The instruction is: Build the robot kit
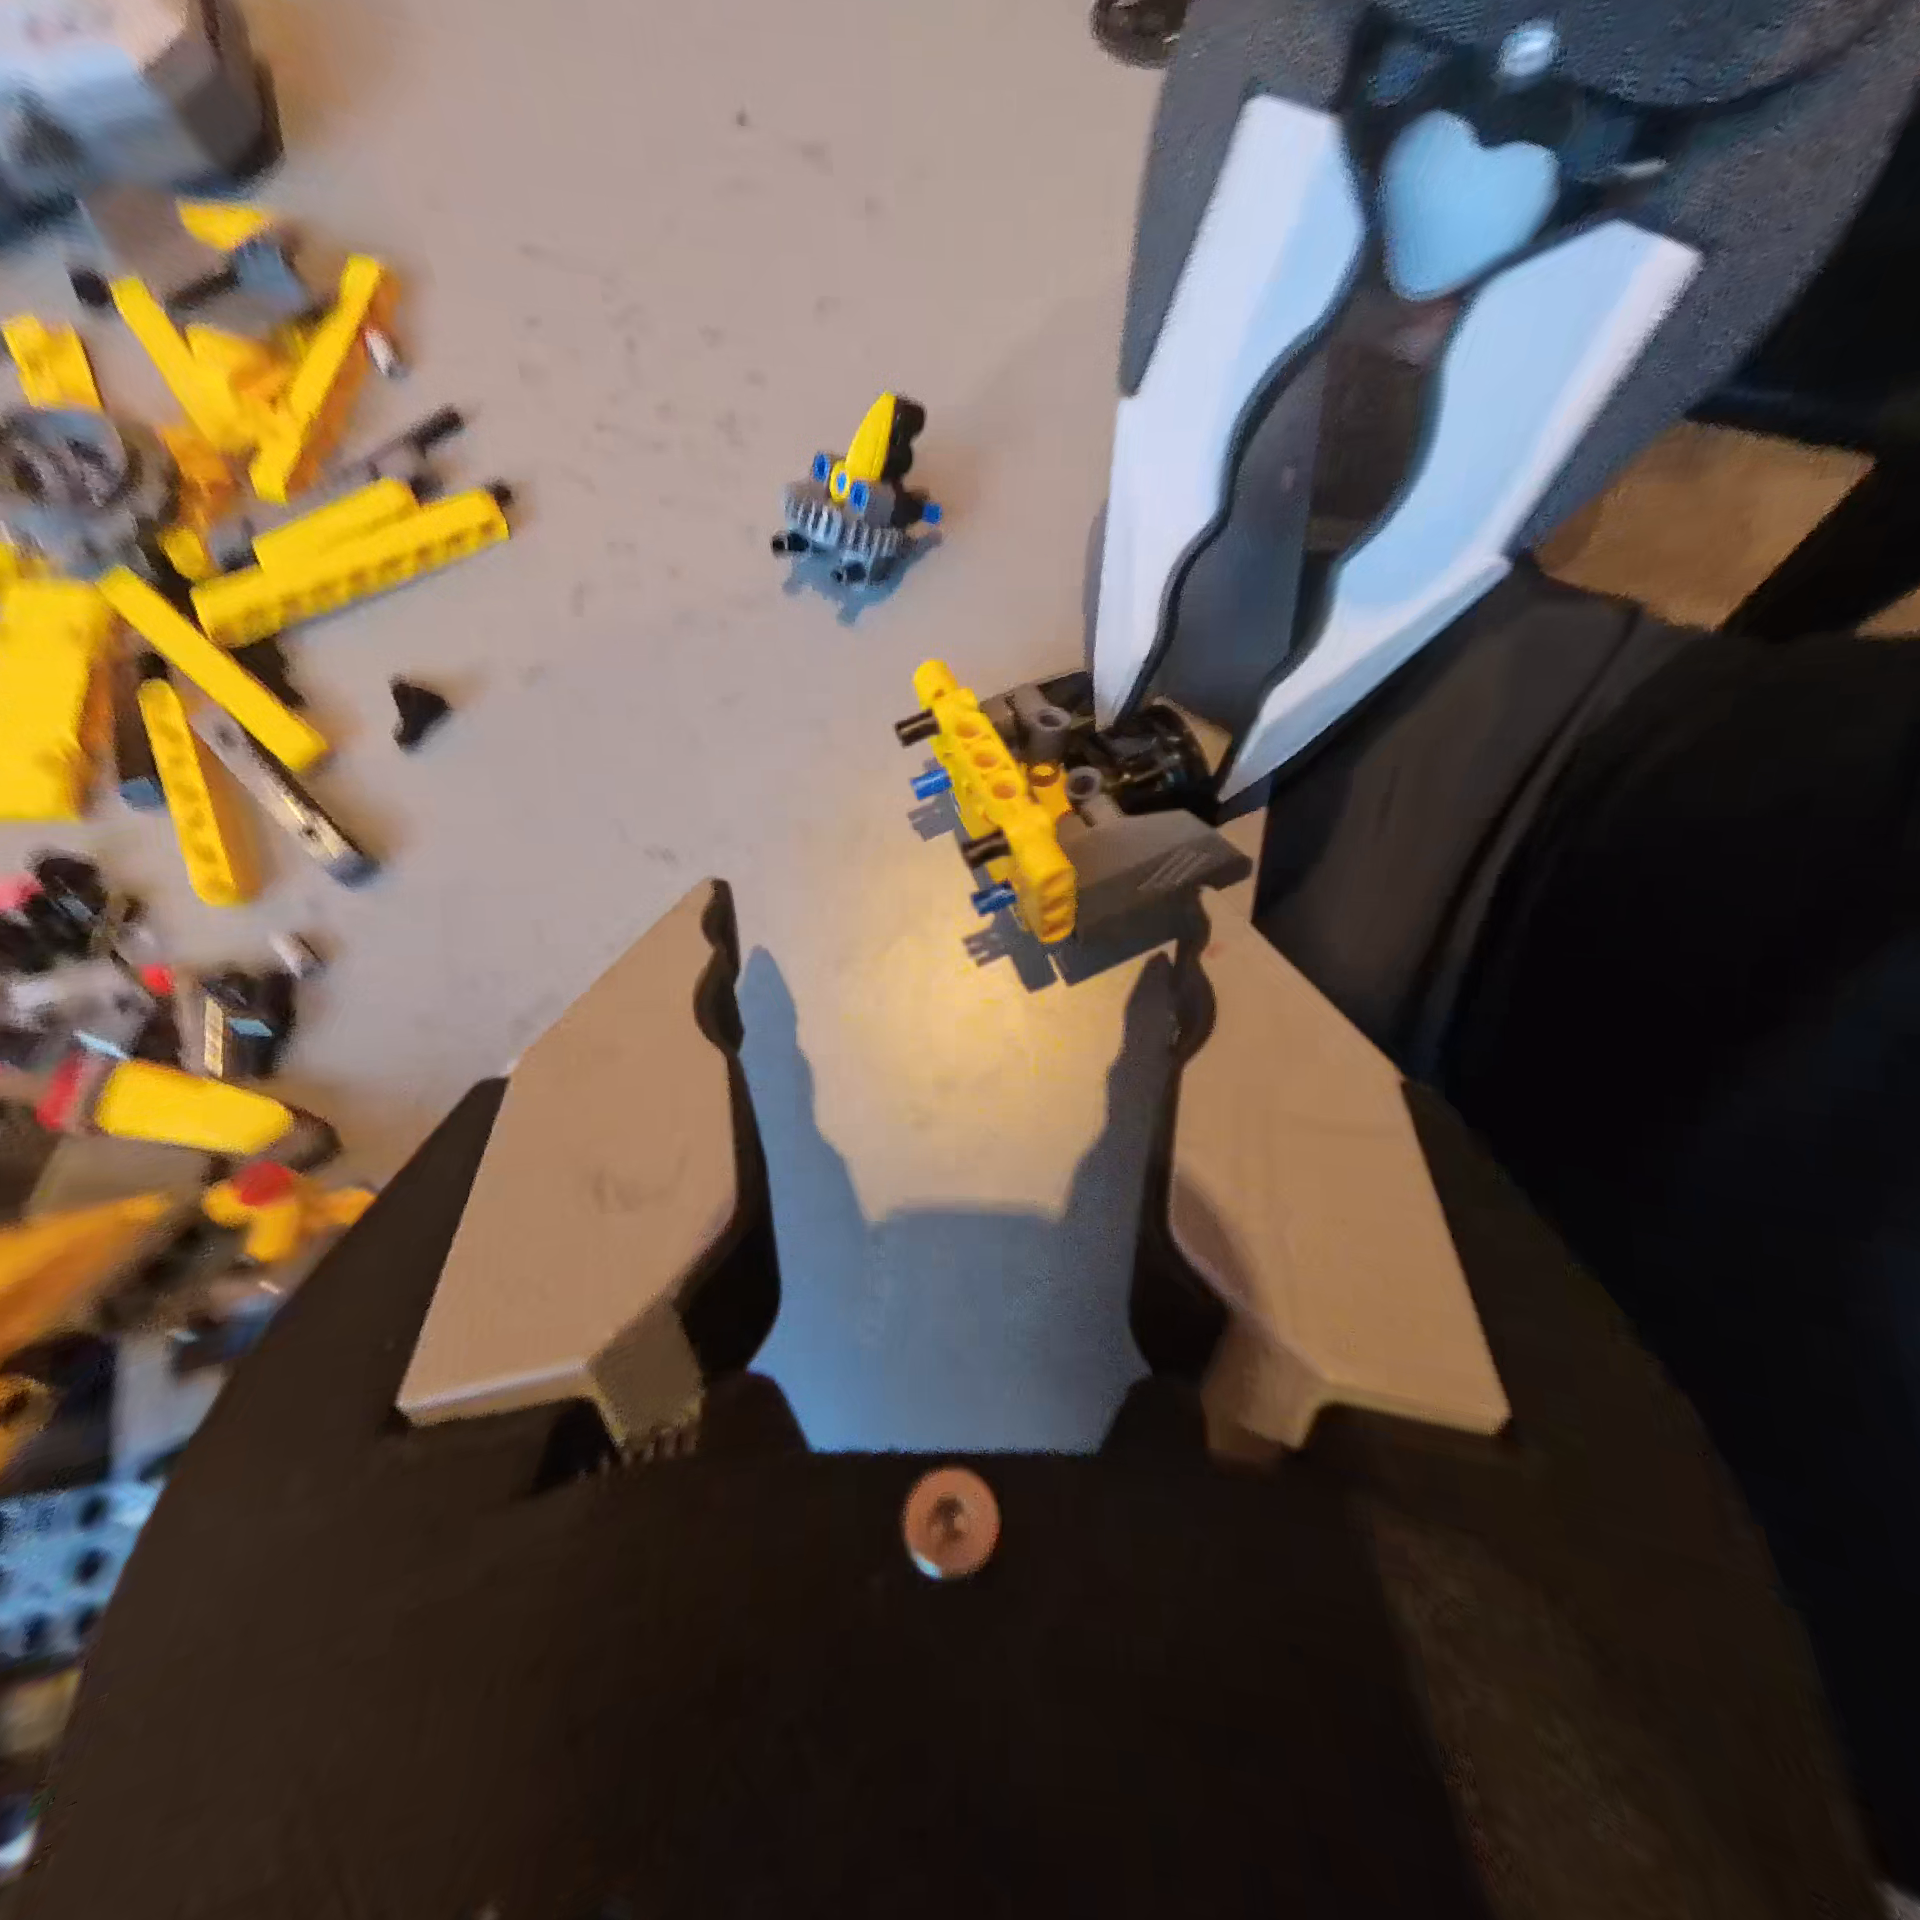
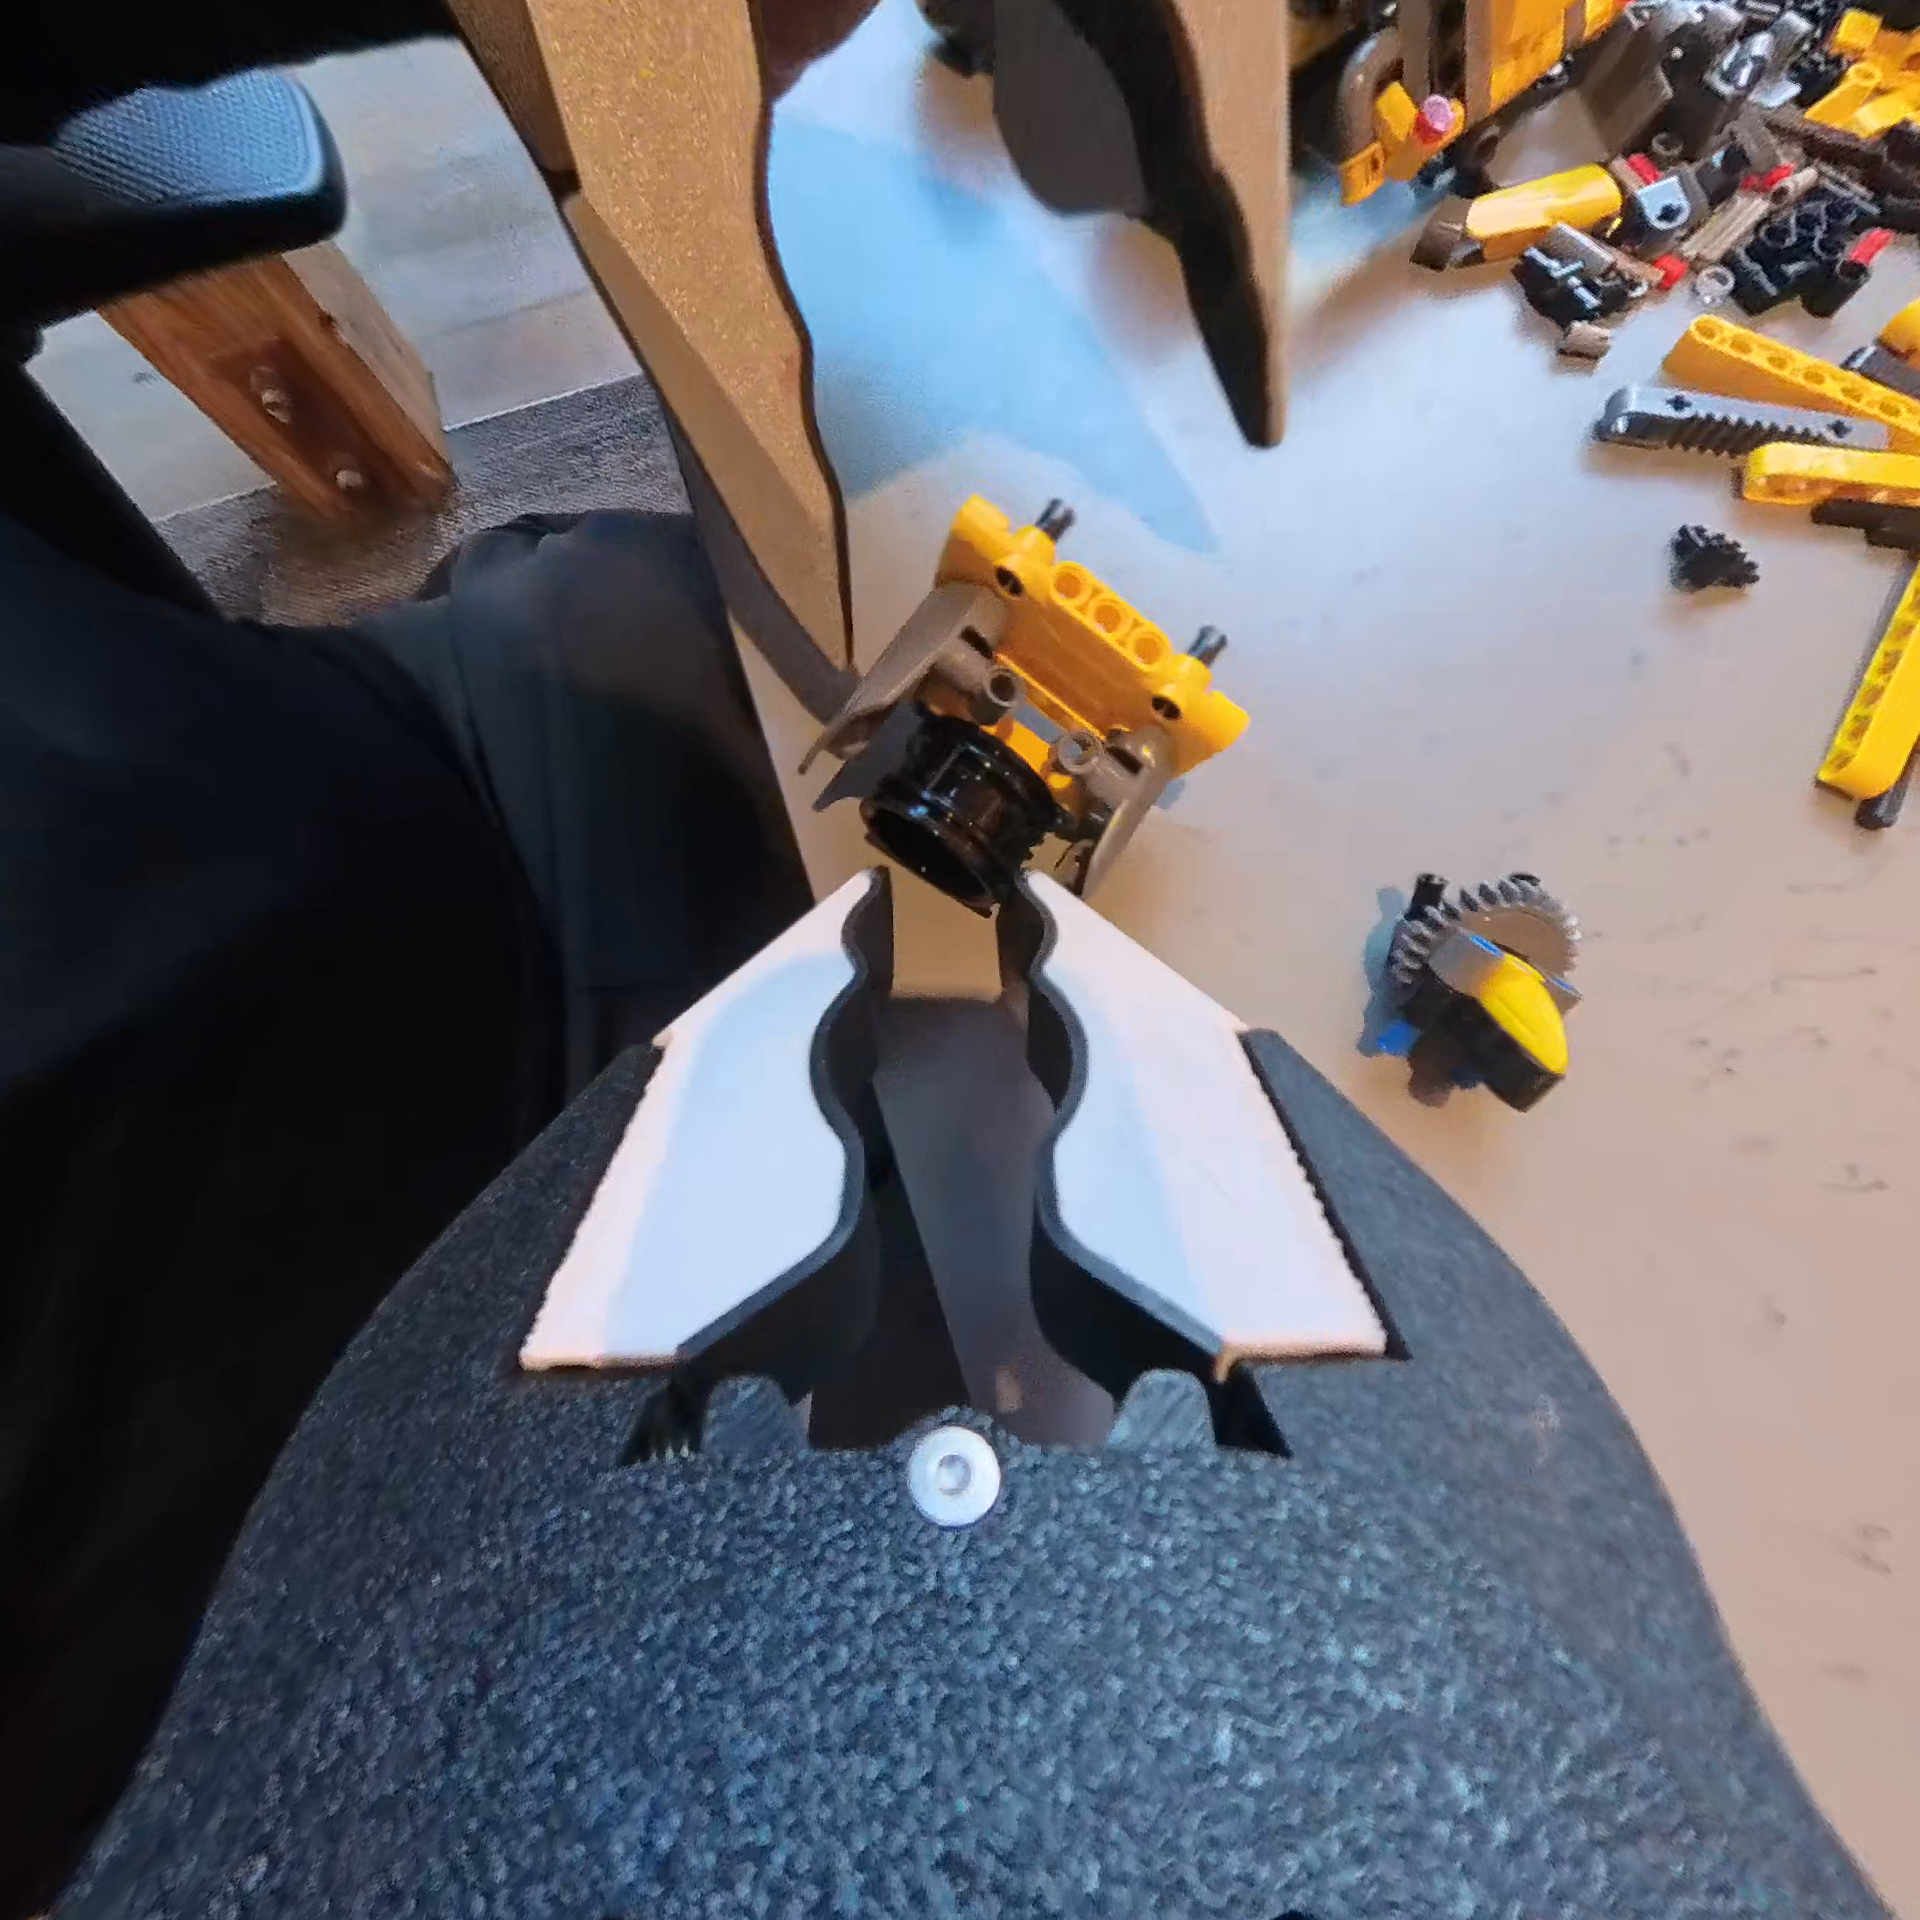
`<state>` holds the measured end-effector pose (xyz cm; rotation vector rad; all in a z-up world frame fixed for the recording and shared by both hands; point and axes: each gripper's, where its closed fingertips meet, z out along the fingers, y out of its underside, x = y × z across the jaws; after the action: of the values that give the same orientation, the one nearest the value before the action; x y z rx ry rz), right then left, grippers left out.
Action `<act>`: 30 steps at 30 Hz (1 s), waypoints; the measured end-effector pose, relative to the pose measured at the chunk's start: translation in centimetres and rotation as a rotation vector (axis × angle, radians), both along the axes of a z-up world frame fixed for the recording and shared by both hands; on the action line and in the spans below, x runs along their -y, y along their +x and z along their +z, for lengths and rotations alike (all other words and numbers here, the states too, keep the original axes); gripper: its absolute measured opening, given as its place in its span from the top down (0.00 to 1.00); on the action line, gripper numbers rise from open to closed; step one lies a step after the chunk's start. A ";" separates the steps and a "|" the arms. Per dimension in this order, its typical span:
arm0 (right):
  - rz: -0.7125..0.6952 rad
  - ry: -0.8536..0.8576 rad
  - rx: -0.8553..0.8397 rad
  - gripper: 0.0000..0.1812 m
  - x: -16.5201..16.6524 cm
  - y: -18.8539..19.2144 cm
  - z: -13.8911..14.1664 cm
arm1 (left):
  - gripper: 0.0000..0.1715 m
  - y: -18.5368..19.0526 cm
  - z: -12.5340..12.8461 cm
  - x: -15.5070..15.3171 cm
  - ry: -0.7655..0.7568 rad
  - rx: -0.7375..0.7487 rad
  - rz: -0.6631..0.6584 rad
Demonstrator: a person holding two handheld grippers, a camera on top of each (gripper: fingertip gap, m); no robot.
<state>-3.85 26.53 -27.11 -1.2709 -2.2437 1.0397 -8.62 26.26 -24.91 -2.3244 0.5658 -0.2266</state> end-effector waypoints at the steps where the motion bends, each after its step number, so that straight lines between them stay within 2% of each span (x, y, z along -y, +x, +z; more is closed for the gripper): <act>1: 0.003 0.000 -0.005 0.88 0.1 0.0 0.1 | 0.51 0.3 -0.4 0.3 -0.025 0.037 0.031; 3: -0.003 -0.018 -0.017 0.88 0.1 -0.1 0.5 | 0.50 2.1 -1.2 0.7 -0.046 0.096 0.009; 6: -0.029 -0.072 -0.015 0.89 0.2 -0.2 0.8 | 0.51 1.9 -2.6 0.7 -0.075 0.017 0.076; 8: -0.058 -0.087 -0.017 0.89 0.1 -0.4 0.9 | 0.53 2.0 -2.8 0.9 -0.093 0.016 0.105; 10: -0.078 -0.083 -0.028 0.88 0.1 -0.5 1.0 | 0.68 2.4 -2.8 1.2 -0.069 0.007 0.054; 12: -0.079 -0.082 -0.030 0.88 0.3 -0.5 1.0 | 0.69 2.1 -2.8 1.3 -0.061 -0.019 0.013; 16: -0.102 -0.084 -0.029 0.88 0.2 -0.7 1.1 | 0.64 0.1 -2.6 1.4 -0.100 -0.022 0.040; 18: -0.128 -0.088 -0.045 0.88 0.0 -0.9 1.4 | 0.62 0.5 -1.6 1.5 -0.086 0.065 0.058; 21: -0.158 -0.110 -0.046 0.89 0.1 -1.2 1.3 | 0.50 2.5 -0.8 2.1 -0.118 0.222 0.085; 24: -0.166 -0.121 -0.037 0.89 0.7 -1.3 0.9 | 0.54 2.0 -2.0 1.7 -0.144 0.204 0.196; 27: -0.178 -0.093 -0.034 0.86 0.6 -1.3 0.6 | 0.66 2.3 -2.1 1.4 -0.121 0.209 0.166; 30: -0.170 -0.113 -0.032 0.83 1.1 -1.2 0.7 | 0.66 2.1 -2.1 1.4 -0.113 0.188 0.105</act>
<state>-5.01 25.47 -26.39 -1.4534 -2.0375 1.1275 -6.55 24.86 -27.06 -2.4005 0.3453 -0.4318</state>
